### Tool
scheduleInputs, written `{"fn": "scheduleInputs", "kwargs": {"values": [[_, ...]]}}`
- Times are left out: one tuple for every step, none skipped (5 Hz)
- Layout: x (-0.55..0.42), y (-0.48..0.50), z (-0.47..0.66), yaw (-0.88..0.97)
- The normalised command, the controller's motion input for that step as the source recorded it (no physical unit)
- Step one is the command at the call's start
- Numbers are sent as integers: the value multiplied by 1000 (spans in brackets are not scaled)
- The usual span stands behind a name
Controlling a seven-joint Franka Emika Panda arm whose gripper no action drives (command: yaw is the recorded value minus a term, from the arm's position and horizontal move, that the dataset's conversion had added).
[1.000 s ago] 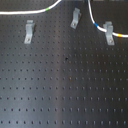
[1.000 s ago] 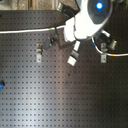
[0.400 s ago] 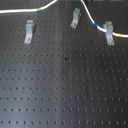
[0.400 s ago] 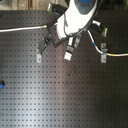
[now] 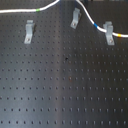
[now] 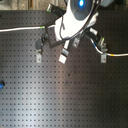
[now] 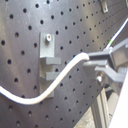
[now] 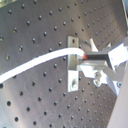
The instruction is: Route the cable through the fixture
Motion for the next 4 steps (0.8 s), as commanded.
{"fn": "scheduleInputs", "kwargs": {"values": [[-63, 221, 25, 766], [-61, 328, -90, 697], [-225, 201, -4, 494], [-351, -79, 124, -186]]}}
